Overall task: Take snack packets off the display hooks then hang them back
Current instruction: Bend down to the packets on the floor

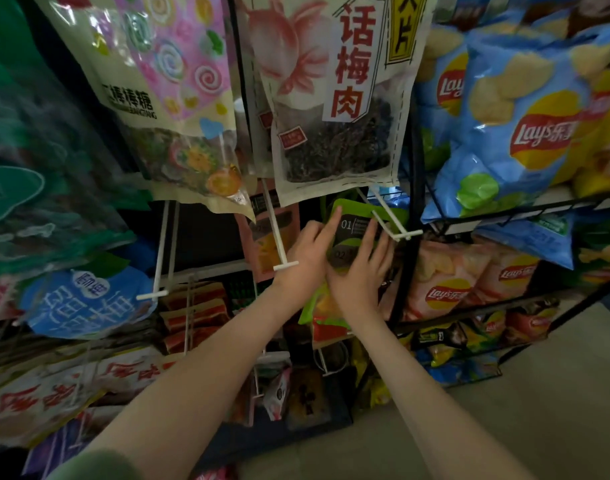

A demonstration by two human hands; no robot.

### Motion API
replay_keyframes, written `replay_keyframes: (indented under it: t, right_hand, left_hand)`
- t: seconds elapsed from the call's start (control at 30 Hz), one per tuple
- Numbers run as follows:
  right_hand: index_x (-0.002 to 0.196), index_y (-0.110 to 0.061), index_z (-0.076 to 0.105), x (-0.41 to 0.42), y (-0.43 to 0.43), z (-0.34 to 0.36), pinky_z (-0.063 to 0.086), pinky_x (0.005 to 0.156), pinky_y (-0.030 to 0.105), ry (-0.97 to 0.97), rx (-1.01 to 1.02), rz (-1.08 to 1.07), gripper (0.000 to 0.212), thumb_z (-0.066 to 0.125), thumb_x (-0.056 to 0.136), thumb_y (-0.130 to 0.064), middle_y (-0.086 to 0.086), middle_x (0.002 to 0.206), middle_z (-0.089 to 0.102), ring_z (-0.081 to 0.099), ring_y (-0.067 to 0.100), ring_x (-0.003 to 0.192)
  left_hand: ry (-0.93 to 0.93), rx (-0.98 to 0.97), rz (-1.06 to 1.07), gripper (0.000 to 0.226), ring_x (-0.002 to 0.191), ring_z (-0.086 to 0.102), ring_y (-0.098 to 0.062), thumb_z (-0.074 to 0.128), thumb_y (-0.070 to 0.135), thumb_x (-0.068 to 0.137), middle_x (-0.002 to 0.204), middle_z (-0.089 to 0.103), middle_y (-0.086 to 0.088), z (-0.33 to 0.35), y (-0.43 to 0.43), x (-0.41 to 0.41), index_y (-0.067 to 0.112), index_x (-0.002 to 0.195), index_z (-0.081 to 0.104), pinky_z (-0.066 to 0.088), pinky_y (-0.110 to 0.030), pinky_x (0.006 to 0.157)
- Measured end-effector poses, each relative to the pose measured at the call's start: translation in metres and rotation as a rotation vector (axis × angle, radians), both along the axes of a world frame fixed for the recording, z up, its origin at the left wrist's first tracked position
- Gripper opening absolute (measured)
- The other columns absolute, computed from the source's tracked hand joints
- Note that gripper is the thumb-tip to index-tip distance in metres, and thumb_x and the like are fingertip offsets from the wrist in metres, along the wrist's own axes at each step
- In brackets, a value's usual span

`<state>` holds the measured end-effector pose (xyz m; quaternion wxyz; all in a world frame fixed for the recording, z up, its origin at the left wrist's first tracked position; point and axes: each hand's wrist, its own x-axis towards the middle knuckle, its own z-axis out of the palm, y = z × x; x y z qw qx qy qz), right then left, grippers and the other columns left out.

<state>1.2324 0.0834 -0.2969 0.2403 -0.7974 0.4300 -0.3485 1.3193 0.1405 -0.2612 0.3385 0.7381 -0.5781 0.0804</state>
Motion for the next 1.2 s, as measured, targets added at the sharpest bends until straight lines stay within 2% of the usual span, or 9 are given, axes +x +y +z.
replay_keyframes:
  t: [0.17, 0.23, 0.33, 0.4, 0.5, 0.63, 0.73, 0.9, 1.2]
  right_hand:
    - [0.149, -0.020, 0.002, 0.020, -0.017, 0.004, 0.016, 0.111, 0.050, -0.012, 0.021, 0.065, 0.100, 0.067, 0.078, -0.046, 0.012, 0.156, 0.007, 0.008, 0.033, 0.141]
    - [0.149, -0.022, 0.002, 0.026, -0.031, 0.003, 0.013, 0.112, 0.046, 0.009, 0.041, 0.118, 0.099, 0.067, 0.079, -0.044, 0.011, 0.156, 0.004, 0.004, 0.030, 0.142]
    - [0.149, -0.021, 0.000, 0.037, -0.054, 0.002, 0.008, 0.114, 0.046, 0.080, 0.042, 0.162, 0.101, 0.067, 0.078, -0.045, 0.012, 0.157, 0.001, -0.002, 0.031, 0.143]
    - [0.149, -0.018, -0.001, 0.045, -0.066, 0.004, 0.008, 0.114, 0.045, 0.156, 0.050, 0.177, 0.101, 0.067, 0.079, -0.047, 0.013, 0.156, 0.000, -0.002, 0.032, 0.143]
    - [0.149, -0.015, 0.001, 0.054, -0.078, 0.005, 0.008, 0.114, 0.045, 0.229, 0.061, 0.188, 0.102, 0.066, 0.079, -0.049, 0.015, 0.156, 0.000, -0.001, 0.032, 0.143]
    - [0.149, -0.013, -0.003, 0.060, -0.073, -0.002, 0.007, 0.116, 0.049, 0.229, 0.082, 0.212, 0.107, 0.071, 0.077, -0.043, 0.015, 0.156, -0.001, -0.002, 0.034, 0.143]
    - [0.149, -0.013, -0.002, 0.055, -0.044, -0.013, 0.008, 0.117, 0.047, 0.192, 0.062, 0.201, 0.106, 0.072, 0.077, -0.036, 0.015, 0.156, 0.004, 0.002, 0.031, 0.143]
    - [0.146, -0.005, 0.014, 0.043, 0.048, -0.044, 0.026, 0.111, 0.048, 0.240, 0.039, 0.254, 0.091, 0.071, 0.079, -0.027, 0.020, 0.148, 0.023, 0.022, 0.038, 0.136]
    - [0.139, -0.008, 0.030, 0.064, 0.241, -0.093, 0.035, 0.103, 0.041, 0.434, 0.144, 0.725, 0.072, 0.068, 0.081, -0.028, 0.014, 0.135, 0.040, 0.036, 0.032, 0.126]
  left_hand:
    - [0.114, -0.039, -0.003, 0.059, 0.085, 0.053, -0.022, 0.050, -0.006, 0.082, 0.097, 0.054, -0.021, -0.004, -0.009, 0.011, 0.002, 0.139, 0.039, 0.041, -0.019, 0.071]
    - [0.060, -0.004, 0.042, 0.062, 0.100, 0.058, -0.037, 0.050, -0.001, 0.083, 0.116, 0.053, -0.028, -0.011, -0.006, 0.018, 0.011, 0.142, 0.037, 0.048, -0.033, 0.082]
    - [-0.090, 0.231, 0.174, 0.061, 0.131, 0.036, -0.044, 0.034, 0.024, 0.086, 0.146, 0.030, -0.027, -0.047, -0.005, 0.045, 0.022, 0.147, 0.026, 0.037, -0.057, 0.102]
    - [0.004, 0.452, 0.265, 0.065, 0.143, 0.012, -0.036, 0.030, 0.038, 0.087, 0.156, 0.010, -0.014, -0.056, 0.006, 0.053, 0.023, 0.149, 0.018, 0.018, -0.061, 0.110]
    - [0.092, 0.671, 0.325, 0.062, 0.144, 0.002, -0.034, 0.039, 0.028, 0.097, 0.156, 0.003, -0.019, -0.053, 0.022, 0.053, 0.013, 0.150, 0.010, 0.001, -0.054, 0.116]
    - [-0.135, 0.655, 0.367, 0.087, 0.142, -0.018, -0.031, 0.053, 0.019, 0.088, 0.156, -0.016, -0.009, -0.045, 0.036, 0.057, 0.026, 0.149, -0.010, -0.011, -0.056, 0.110]
    - [-0.128, 0.701, 0.358, 0.091, 0.143, -0.015, -0.029, 0.056, 0.022, 0.087, 0.156, -0.014, -0.011, -0.049, 0.056, 0.059, 0.022, 0.148, -0.010, -0.007, -0.056, 0.113]
    - [0.036, 0.605, 0.265, 0.064, 0.145, -0.001, -0.026, 0.042, 0.021, 0.096, 0.157, -0.005, -0.012, -0.067, 0.116, 0.040, 0.023, 0.150, 0.008, 0.002, -0.041, 0.117]
    - [0.384, 0.570, 0.547, 0.055, 0.137, 0.028, -0.034, 0.041, 0.023, 0.094, 0.154, 0.019, -0.015, -0.129, 0.322, 0.016, 0.012, 0.146, 0.027, 0.028, -0.042, 0.110]
